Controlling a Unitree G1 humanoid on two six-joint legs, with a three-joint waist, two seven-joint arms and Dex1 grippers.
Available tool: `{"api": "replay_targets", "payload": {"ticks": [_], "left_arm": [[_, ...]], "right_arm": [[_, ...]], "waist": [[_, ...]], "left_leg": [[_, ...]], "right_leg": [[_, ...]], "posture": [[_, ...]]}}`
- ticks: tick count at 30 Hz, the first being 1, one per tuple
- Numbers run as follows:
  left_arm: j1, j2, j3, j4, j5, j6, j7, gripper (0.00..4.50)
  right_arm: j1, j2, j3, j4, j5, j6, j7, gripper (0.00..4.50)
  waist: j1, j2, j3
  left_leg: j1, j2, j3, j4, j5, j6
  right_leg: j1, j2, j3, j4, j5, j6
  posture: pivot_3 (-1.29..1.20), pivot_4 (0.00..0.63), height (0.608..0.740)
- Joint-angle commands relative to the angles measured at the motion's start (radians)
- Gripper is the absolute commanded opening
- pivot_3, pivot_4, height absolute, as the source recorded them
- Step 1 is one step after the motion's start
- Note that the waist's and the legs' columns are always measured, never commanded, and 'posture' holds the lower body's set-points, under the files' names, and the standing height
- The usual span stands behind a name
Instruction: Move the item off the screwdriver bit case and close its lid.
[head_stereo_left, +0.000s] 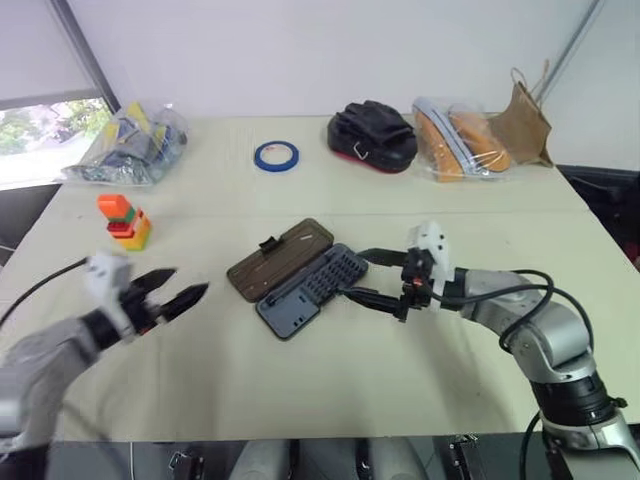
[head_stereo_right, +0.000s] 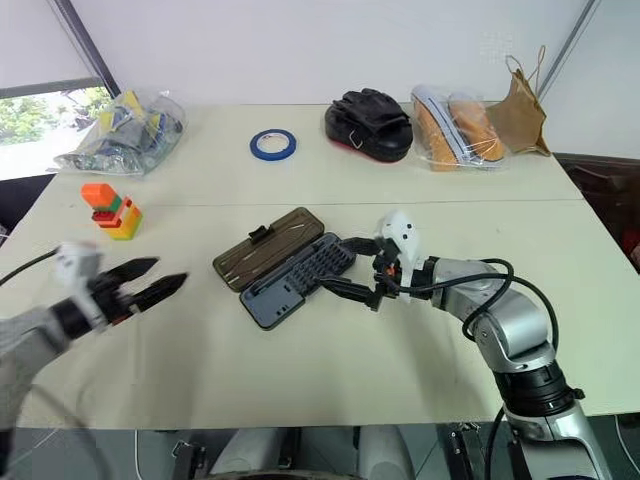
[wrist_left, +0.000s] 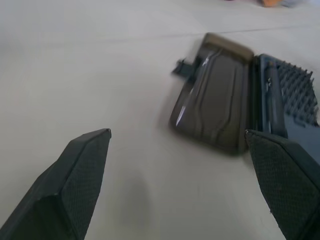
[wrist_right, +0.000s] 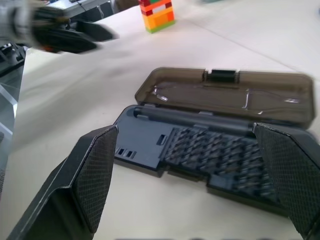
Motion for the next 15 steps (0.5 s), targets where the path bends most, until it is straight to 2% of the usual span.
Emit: {"api": "replay_targets", "payload": {"ticks": [1, 3, 6, 9, 13, 15], "left_arm": [[-0.162, -0.013, -0.147, 0.161, 0.140, -0.091, -0.030, 4.48], [-0.265, -0.013, -0.232, 0.292, 0.217, -0.152, -0.084, 4.48], [-0.348, -0.011, -0.296, 0.439, 0.273, -0.217, -0.172, 4.48], [-0.483, -0.012, -0.384, 0.689, 0.376, -0.314, -0.268, 4.48], [-0.612, -0.022, -0.428, 0.934, 0.454, -0.411, -0.349, 4.48], [-0.659, -0.034, -0.426, 1.016, 0.468, -0.432, -0.371, 3.94]], "right_arm": [[-0.026, -0.017, -0.021, -0.089, 0.045, 0.034, 0.000, 4.50], [-0.030, -0.024, -0.024, -0.126, 0.056, 0.060, -0.015, 4.50], [-0.031, -0.025, -0.032, -0.167, 0.067, 0.096, -0.044, 4.50], [-0.026, -0.043, -0.067, -0.256, 0.119, 0.168, -0.087, 4.50], [-0.016, -0.059, -0.115, -0.345, 0.203, 0.247, -0.142, 4.50], [-0.010, -0.063, -0.125, -0.365, 0.224, 0.267, -0.165, 4.50]], "waist": [[-0.005, 0.000, 0.000], [-0.008, 0.000, 0.000], [-0.016, 0.000, 0.000], [-0.019, 0.000, 0.000], [-0.009, 0.000, 0.000], [-0.008, 0.000, 0.000]], "left_leg": [[0.000, 0.000, 0.000, -0.001, 0.000, 0.000], [0.000, 0.001, 0.000, -0.002, 0.000, 0.000], [0.000, 0.001, 0.000, -0.003, 0.000, 0.000], [0.000, 0.001, 0.000, -0.003, 0.000, 0.000], [0.000, 0.000, 0.000, -0.002, 0.000, 0.000], [0.000, 0.001, 0.000, -0.002, 0.000, 0.000]], "right_leg": [[-0.001, 0.000, 0.000, 0.000, 0.000, 0.000], [-0.002, 0.001, 0.001, 0.000, 0.000, 0.000], [-0.002, 0.002, 0.001, 0.000, 0.000, 0.000], [-0.002, 0.001, 0.001, 0.000, 0.000, 0.000], [-0.001, 0.000, -0.001, 0.000, 0.000, 0.000], [-0.001, 0.000, 0.000, 0.000, 0.000, 0.000]], "posture": [[0.00, 0.150, 0.740], [0.00, 0.150, 0.740], [0.00, 0.150, 0.740], [0.00, 0.150, 0.740], [0.00, 0.150, 0.740], [0.00, 0.150, 0.740]]}}
